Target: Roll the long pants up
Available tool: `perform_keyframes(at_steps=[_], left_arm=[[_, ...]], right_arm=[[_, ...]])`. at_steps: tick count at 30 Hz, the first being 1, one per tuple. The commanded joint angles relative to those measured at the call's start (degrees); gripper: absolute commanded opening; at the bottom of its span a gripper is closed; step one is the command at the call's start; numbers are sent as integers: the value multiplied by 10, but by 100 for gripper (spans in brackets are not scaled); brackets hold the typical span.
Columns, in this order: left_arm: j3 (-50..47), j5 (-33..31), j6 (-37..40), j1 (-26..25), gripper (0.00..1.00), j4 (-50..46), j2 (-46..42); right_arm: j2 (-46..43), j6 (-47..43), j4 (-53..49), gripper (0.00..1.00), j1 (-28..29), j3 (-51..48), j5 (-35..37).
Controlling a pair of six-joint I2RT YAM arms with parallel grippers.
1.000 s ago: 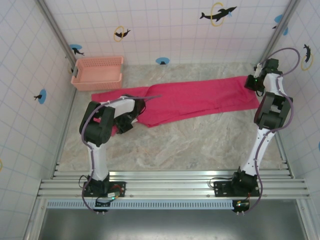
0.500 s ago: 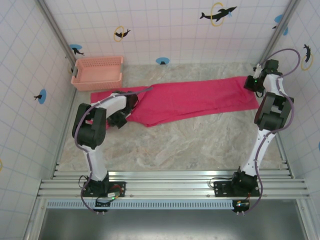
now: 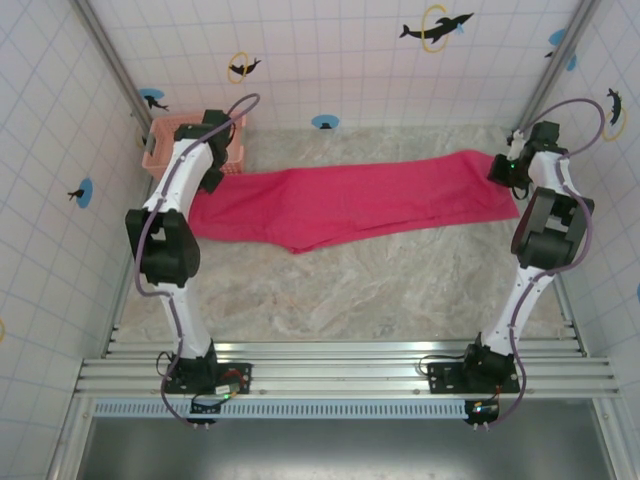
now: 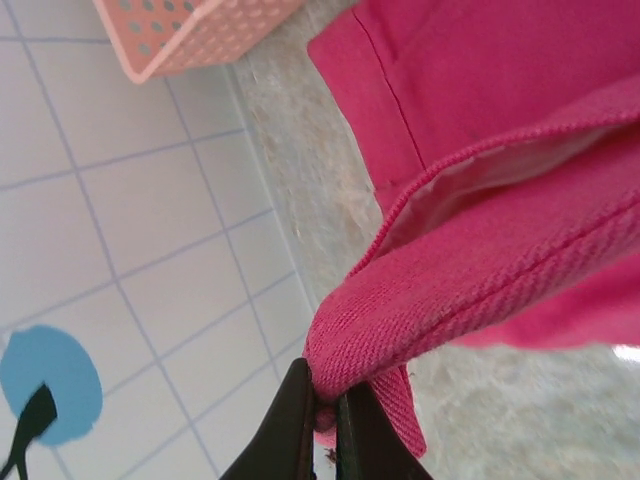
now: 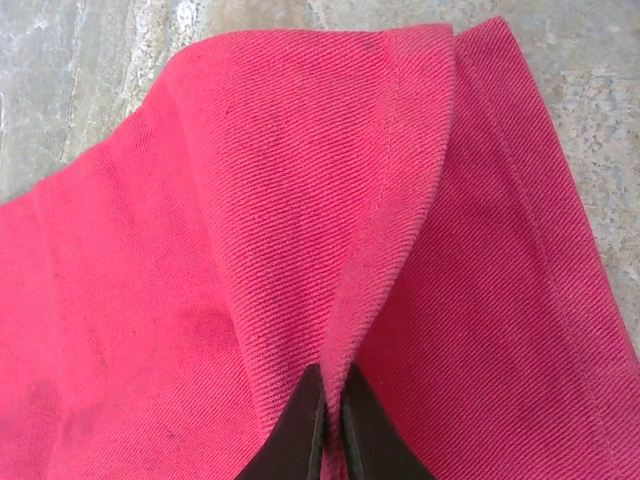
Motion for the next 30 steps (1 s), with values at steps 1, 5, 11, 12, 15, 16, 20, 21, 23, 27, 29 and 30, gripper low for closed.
perform_keyframes(at_steps=[1,5,11,12,15,16,20,21,23,27,29,30], left_arm=[[74,-12,21,17,0,-29,76],[147,-9,36,36,0,-26,154],[212,-20,54,45,0,-15,238],[215,-22,56,46,5,-9,243],[222,-35,62,52,16,1,254],[220,-43,63,53,34,7,254],[220,-48,67,53,72,29,235],[220,-46,64,53,75,33,226],[220,-23,53,51,81,31,205],[190,37,30,39,88,22,137],[148,71,23,22,89,31,109],[121,80,22,11,89,42,93]], right_arm=[[-28,-13,-11,8,-4,-1,4],[-11,-17,-26,8,-9,22,15],[25,-28,-55,11,-14,92,74],[36,-26,-65,16,-14,110,84],[77,-26,-102,26,-13,166,116],[82,-24,-106,35,-14,172,123],[47,-21,-75,56,-10,124,150],[21,-13,-59,58,-11,99,143],[-15,3,-41,59,-19,53,113],[-82,-8,-47,61,-24,-44,96],[-107,-7,-41,62,-34,-94,86],[-119,-2,-32,62,-40,-120,77]])
